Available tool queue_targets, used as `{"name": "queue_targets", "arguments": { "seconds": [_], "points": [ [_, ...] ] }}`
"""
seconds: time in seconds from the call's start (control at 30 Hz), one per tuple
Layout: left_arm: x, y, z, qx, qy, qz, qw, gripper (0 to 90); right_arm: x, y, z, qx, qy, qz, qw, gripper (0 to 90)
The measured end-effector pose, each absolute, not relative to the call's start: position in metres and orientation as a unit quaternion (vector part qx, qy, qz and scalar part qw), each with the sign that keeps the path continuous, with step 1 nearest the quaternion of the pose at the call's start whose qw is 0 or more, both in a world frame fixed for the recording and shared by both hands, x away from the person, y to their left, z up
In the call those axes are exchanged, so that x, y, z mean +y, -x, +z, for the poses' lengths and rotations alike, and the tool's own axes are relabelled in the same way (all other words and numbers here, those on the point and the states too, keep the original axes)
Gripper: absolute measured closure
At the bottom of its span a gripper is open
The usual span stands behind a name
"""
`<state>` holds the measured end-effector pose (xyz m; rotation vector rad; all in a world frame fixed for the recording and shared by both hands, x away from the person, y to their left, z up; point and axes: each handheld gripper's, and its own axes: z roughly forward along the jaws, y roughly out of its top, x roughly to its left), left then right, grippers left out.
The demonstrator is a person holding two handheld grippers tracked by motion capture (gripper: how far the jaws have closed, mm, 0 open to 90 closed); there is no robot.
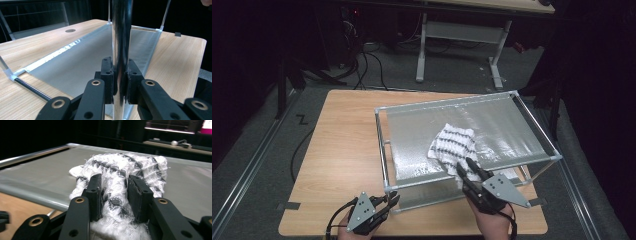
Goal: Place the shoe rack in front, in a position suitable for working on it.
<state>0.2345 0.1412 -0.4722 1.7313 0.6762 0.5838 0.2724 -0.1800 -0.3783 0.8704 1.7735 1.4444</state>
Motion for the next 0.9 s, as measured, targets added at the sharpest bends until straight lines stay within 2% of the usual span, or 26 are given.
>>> {"name": "queue_targets", "arguments": {
  "seconds": [0.33,0.63,0.9],
  "points": [
    [0.141,-0.235,-0.472,0.287,-0.735,0.247,0.562,80.1,-0.123,-0.258,-0.377,0.710,-0.278,0.572,0.304,64.0],
    [0.141,-0.235,-0.472,0.287,-0.736,0.247,0.562,80.2,-0.088,-0.248,-0.376,0.726,-0.243,0.578,0.282,62.9],
    [0.141,-0.235,-0.472,0.287,-0.736,0.247,0.562,80.2,-0.068,-0.243,-0.376,0.732,-0.228,0.581,0.274,55.6]
  ]
}}
